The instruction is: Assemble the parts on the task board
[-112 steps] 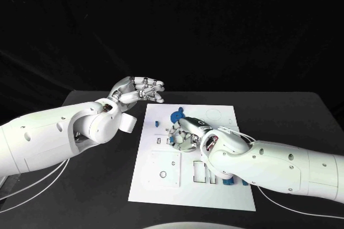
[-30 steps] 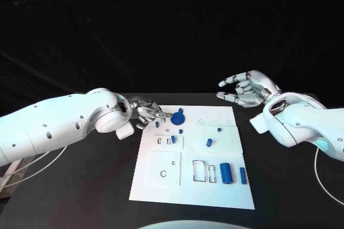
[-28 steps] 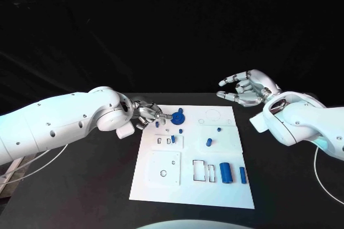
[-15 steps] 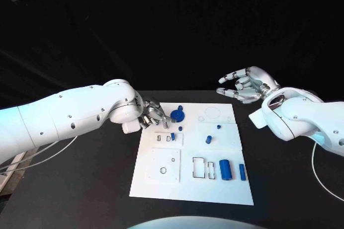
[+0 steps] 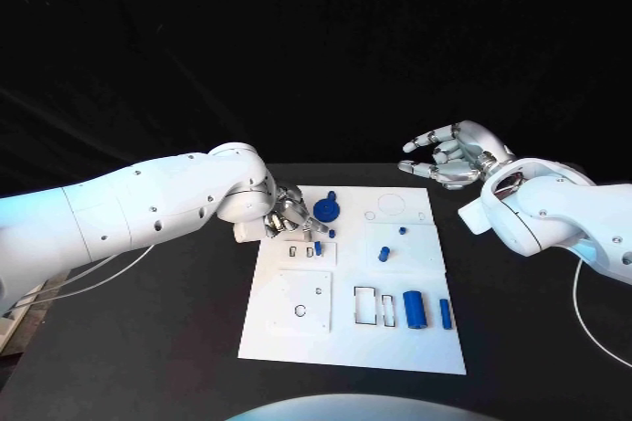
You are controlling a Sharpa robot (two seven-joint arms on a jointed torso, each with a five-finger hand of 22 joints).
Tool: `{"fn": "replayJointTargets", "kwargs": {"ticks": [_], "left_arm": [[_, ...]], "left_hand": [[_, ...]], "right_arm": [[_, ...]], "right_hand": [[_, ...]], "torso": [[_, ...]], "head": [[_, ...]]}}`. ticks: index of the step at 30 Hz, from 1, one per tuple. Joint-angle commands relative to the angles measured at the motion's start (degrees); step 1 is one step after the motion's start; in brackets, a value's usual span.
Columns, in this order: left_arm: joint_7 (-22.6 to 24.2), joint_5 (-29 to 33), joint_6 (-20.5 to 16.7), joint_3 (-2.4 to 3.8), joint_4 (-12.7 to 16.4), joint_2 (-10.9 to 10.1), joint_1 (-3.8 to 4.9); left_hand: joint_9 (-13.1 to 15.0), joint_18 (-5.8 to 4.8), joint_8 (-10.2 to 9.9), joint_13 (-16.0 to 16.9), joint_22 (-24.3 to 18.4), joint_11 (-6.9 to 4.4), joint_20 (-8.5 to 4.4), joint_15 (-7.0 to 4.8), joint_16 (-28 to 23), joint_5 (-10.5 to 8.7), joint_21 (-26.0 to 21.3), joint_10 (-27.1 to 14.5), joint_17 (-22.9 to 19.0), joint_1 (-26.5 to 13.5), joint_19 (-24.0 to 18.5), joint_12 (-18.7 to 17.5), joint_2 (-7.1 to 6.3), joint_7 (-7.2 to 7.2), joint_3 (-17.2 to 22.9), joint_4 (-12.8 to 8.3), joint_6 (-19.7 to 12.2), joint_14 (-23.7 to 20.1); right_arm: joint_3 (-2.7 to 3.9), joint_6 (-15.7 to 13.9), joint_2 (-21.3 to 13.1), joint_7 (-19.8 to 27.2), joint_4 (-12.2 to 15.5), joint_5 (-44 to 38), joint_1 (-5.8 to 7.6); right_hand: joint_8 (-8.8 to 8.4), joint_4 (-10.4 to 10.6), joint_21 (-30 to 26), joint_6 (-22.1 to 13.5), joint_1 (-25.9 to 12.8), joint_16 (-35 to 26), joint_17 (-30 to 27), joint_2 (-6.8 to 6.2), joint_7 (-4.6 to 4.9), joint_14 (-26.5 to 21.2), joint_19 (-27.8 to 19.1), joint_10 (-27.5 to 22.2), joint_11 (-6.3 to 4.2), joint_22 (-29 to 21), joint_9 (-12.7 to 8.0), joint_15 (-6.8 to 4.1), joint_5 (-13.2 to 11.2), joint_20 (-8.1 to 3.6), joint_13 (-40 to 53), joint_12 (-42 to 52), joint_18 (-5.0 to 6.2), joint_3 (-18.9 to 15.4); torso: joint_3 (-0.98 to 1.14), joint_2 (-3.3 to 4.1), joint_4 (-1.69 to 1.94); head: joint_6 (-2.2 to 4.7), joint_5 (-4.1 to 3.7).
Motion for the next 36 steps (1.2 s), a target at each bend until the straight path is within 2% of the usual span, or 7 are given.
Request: {"fn": "replayJointTargets", "kwargs": {"ticks": [1, 23, 36], "left_arm": [[-1.21, 0.13, 3.24, -0.02, -0.47, 0.48, 0.10], [-2.31, 1.09, 7.58, -0.27, -1.94, 1.98, 0.04], [-2.49, 1.57, 8.28, -0.41, -2.53, 2.44, -0.05]], "left_hand": [[-0.05, -0.76, -0.32, -0.16, -0.04, 0.19, 0.41, -0.21, 0.12, -0.01, 0.15, -0.42, 6.24, -0.47, -0.19, -0.26, -0.06, 0.22, -0.34, 0.04, 0.32, 3.74], [-0.43, -0.75, -0.88, -0.73, 0.18, 0.17, 0.47, -0.20, 0.10, 0.02, 0.35, -0.86, 6.24, 0.99, -0.44, -0.68, 0.35, 0.20, 0.16, -0.33, 0.73, 3.74], [-0.51, -0.75, -1.02, -0.88, 0.23, 0.18, 0.49, -0.19, 0.09, 0.02, 0.39, -0.96, 6.23, 1.40, -0.50, -0.79, 0.37, 0.21, 0.31, -0.36, 0.79, 3.74]], "right_arm": [[0.02, 0.92, 0.09, -0.40, -0.04, -0.60, 0.01], [0.02, 0.73, 0.33, -0.49, -0.26, -0.60, 0.00], [0.02, 0.96, 0.58, -0.62, -0.32, -0.61, -0.02]], "right_hand": [[0.25, 0.35, -0.31, 0.43, 0.02, -0.27, 10.00, -0.36, 0.00, 4.81, -0.29, 0.65, 0.01, -0.05, 0.05, 0.07, 0.02, -0.04, 7.99, -0.33, 0.66, -0.05], [0.28, 0.50, -0.78, 0.46, -0.07, -0.37, 9.69, -0.39, -0.03, 4.74, -0.56, 0.44, -0.01, -0.43, 0.08, 0.05, 0.03, -0.06, 7.71, -0.59, 0.78, -0.12], [0.31, 0.58, -0.74, 0.49, -0.11, -0.37, 9.73, -0.35, -0.05, 4.74, -0.52, 0.48, -0.02, -0.37, 0.09, 0.04, 0.04, -0.07, 7.77, -0.54, 0.76, -0.12]], "torso": [[0.00, -0.04, 0.01], [0.02, -0.01, 0.02], [0.03, -0.01, 0.00]], "head": [[-0.24, 0.11], [-0.97, 0.22], [-1.21, 0.28]]}}
